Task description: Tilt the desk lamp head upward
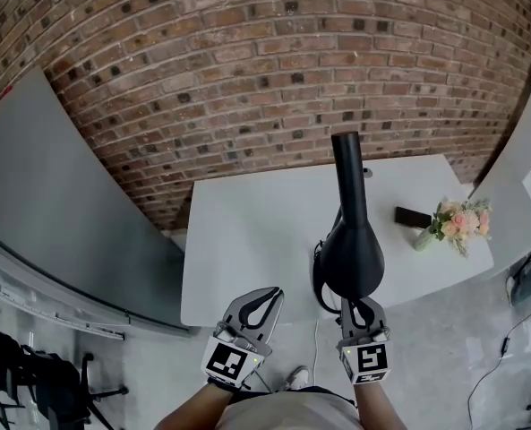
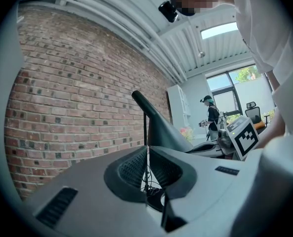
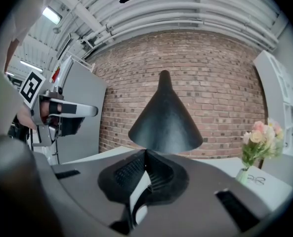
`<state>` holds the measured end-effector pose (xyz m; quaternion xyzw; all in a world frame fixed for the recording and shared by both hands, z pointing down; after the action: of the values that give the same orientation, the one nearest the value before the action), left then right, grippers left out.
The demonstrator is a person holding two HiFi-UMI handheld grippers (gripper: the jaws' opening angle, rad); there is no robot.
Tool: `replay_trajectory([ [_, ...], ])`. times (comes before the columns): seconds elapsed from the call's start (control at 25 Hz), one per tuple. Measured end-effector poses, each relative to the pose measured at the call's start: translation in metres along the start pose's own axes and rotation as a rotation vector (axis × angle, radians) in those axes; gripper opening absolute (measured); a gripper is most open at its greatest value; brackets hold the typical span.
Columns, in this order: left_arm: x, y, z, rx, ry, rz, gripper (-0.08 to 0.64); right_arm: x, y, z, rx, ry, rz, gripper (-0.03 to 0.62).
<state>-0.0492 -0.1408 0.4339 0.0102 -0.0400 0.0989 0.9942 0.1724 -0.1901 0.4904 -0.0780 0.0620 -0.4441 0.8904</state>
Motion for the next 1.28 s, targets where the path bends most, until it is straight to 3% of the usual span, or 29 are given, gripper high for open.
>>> replay_trajectory([
  [0.4, 0.000, -0.006, 0.000, -0.021, -0.018, -0.026, 0.020, 0.020, -0.004, 0.001, 0.054, -0.010, 0.022, 0.012],
  [1.16, 0.018, -0.011, -0.003, 0.004, -0.023, -0.015, 0.008, 0.021, -0.002, -0.011, 0.014, -0.008, -0.022, 0.012],
  [1.28, 0.017, -0.007, -0.001, -0.003, -0.028, -0.019, 0.008, 0.022, -0.001, -0.004, 0.074, -0.003, -0.014, 0.012],
])
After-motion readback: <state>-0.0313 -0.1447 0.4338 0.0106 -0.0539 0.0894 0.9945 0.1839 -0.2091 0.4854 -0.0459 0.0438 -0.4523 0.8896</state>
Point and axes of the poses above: the fingertips, and each gripper's own axes: y backward along the fingers, x to its right, z out of its underside, the point moved 9 cm from there along y, backward along the fingers, and after that the axes turned 14 degrees about -z, right-handed, at the moved point
